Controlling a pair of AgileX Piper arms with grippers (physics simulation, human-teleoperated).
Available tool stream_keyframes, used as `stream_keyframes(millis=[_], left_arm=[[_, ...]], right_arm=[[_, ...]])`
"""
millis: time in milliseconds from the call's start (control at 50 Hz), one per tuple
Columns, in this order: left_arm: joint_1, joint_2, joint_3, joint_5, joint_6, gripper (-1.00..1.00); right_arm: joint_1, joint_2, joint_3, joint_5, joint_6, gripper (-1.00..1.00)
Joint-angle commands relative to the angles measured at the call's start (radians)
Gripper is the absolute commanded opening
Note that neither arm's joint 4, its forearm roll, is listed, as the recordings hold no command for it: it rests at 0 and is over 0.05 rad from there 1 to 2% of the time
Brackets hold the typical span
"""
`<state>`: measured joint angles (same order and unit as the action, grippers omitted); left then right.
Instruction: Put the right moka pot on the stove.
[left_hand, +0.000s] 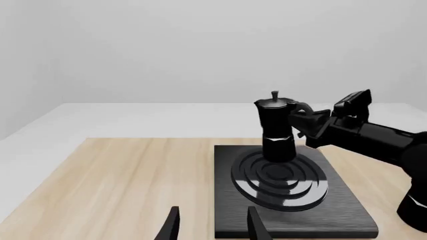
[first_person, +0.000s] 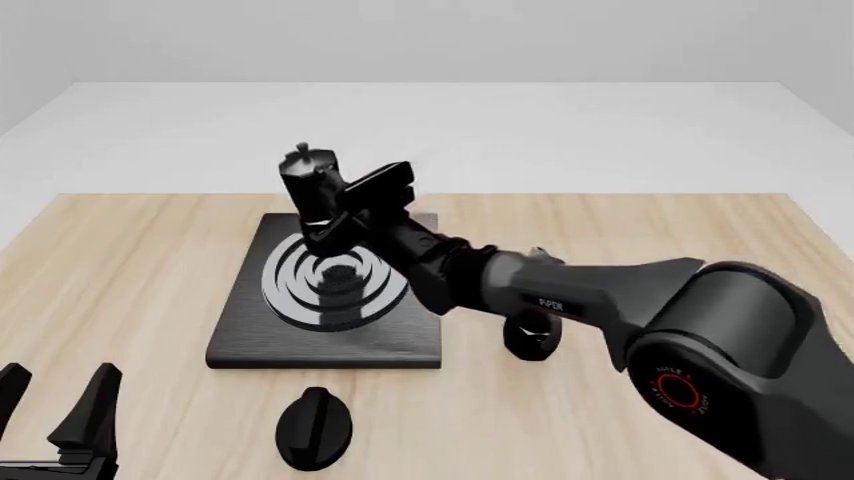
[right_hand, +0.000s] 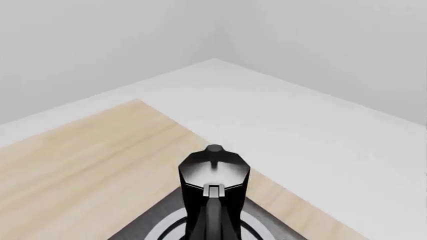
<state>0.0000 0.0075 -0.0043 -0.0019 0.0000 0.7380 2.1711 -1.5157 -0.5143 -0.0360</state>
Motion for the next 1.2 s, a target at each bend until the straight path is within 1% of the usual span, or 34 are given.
stream_keyframes(millis=[20,120,160,180,200,220,300,500,560,620,780,820,920,960,1120,1200], left_arm=[[0.000,0.000,0.000,0.000,0.000,1.00],[0.000,0.000,0.000,0.000,0.000,1.00],[0.000,0.000,0.000,0.000,0.000,1.00],[0.000,0.000,0.000,0.000,0.000,1.00],[0.000,0.000,0.000,0.000,0.000,1.00],[0.000,0.000,0.000,0.000,0.000,1.00],[0.000,0.000,0.000,0.000,0.000,1.00],[0.000,0.000,0.000,0.000,0.000,1.00],[0.000,0.000,0.000,0.000,0.000,1.00],[0.000,0.000,0.000,0.000,0.000,1.00],[0.000,0.000,0.000,0.000,0.000,1.00],[0.000,0.000,0.000,0.000,0.000,1.00],[0.000,0.000,0.000,0.000,0.000,1.00],[0.000,0.000,0.000,0.000,0.000,1.00],[0.000,0.000,0.000,0.000,0.000,1.00],[0.000,0.000,0.000,0.000,0.000,1.00]], right_arm=[[-0.015,0.055,-0.081,-0.014,0.005,-1.00],[-0.014,0.073,-0.088,-0.025,0.016,-1.00],[-0.008,0.071,-0.083,-0.032,0.014,-1.00],[0.007,0.078,-0.080,-0.045,-0.003,-1.00],[0.007,0.078,-0.080,-0.045,-0.003,-1.00],[0.005,0.077,-0.077,-0.047,0.009,-1.00],[-0.006,0.105,-0.090,-0.057,0.022,-1.00],[-0.015,0.120,-0.064,-0.074,0.022,-1.00],[-0.020,0.113,-0.049,-0.077,0.022,-1.00],[-0.029,0.103,-0.027,-0.089,0.035,-1.00],[-0.032,0.110,-0.003,-0.096,0.038,-1.00],[-0.041,0.105,0.019,-0.107,0.055,-1.00],[-0.048,0.102,0.053,-0.131,0.063,-1.00],[-0.048,0.092,0.087,-0.148,0.062,-1.00],[-0.046,0.099,0.127,-0.170,0.064,-1.00],[-0.056,0.096,0.165,-0.193,0.082,-1.00]])
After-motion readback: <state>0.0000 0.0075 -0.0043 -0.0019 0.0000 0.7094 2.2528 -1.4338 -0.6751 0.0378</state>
